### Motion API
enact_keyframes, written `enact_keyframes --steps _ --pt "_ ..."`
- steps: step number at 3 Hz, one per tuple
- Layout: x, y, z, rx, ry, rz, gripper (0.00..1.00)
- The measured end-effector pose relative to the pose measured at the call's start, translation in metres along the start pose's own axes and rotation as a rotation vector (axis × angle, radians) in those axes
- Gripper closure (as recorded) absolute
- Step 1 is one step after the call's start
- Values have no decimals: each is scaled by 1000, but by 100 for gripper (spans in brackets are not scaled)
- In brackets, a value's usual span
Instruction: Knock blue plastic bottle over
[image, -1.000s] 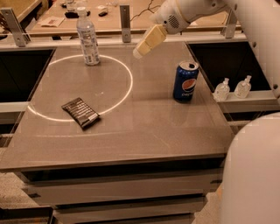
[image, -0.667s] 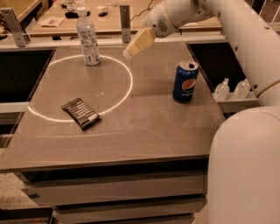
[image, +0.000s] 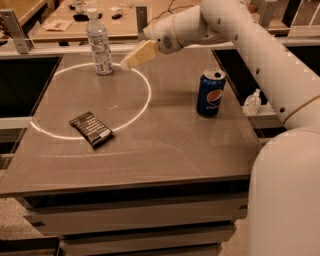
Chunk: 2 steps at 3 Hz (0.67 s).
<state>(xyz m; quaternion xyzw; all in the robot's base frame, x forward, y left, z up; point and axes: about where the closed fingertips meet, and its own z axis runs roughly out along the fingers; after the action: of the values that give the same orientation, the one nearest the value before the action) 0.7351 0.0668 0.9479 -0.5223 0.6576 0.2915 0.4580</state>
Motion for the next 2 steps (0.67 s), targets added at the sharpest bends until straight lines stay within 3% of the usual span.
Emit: enact_keyframes --steps 1,2 --pt "3 -7 17 40 -22 16 0" --pt "1 -8 16 44 -25 14 0"
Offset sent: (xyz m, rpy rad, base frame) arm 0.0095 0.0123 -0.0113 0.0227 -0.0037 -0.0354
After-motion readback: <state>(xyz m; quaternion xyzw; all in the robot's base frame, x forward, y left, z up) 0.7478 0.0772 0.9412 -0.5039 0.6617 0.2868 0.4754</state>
